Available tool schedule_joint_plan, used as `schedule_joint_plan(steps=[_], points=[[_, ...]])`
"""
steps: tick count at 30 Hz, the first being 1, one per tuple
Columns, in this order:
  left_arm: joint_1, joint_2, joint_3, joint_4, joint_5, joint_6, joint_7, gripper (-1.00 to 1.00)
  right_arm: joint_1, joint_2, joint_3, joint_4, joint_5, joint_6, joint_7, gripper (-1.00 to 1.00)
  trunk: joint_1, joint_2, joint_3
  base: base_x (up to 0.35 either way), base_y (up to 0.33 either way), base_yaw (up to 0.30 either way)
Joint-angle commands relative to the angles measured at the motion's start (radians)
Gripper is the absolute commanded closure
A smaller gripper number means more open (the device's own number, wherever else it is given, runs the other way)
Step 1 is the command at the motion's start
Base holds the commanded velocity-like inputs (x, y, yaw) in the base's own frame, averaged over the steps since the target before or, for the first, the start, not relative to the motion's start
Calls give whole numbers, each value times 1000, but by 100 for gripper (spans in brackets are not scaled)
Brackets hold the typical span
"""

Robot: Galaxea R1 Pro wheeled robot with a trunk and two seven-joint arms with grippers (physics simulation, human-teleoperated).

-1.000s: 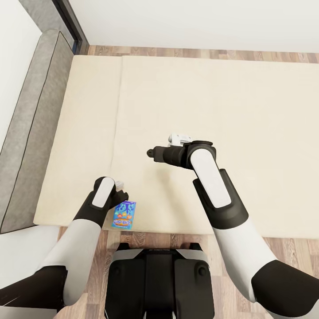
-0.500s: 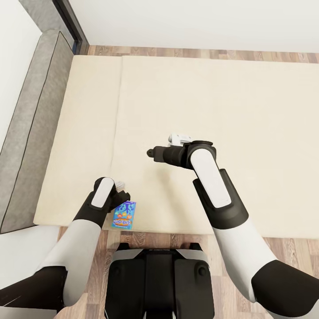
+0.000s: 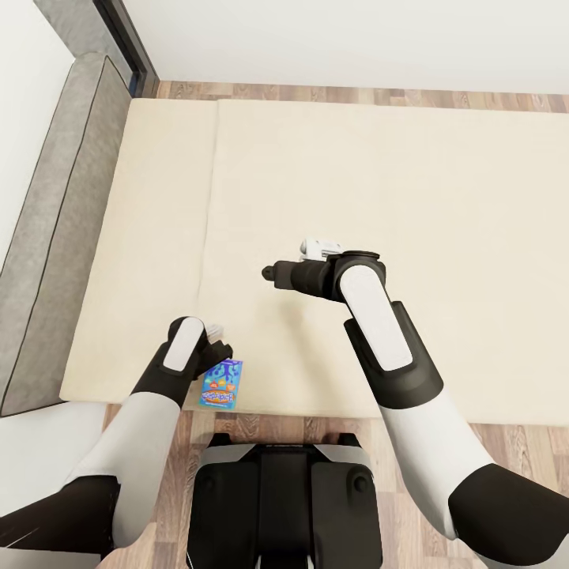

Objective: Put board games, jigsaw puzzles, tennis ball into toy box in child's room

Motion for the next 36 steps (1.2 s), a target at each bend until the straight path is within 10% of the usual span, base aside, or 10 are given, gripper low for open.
schedule_joint_plan(steps=[1, 36], points=[[0, -1, 2, -1, 9, 0, 10, -100, -1, 0, 0, -1, -9, 4, -11, -100, 1, -2, -1, 0, 0, 0], [7, -2, -9, -8, -1, -76, -8, -100, -1, 0, 0, -1, -9, 5, -11, -100, 1, -2, -1, 0, 0, 0]])
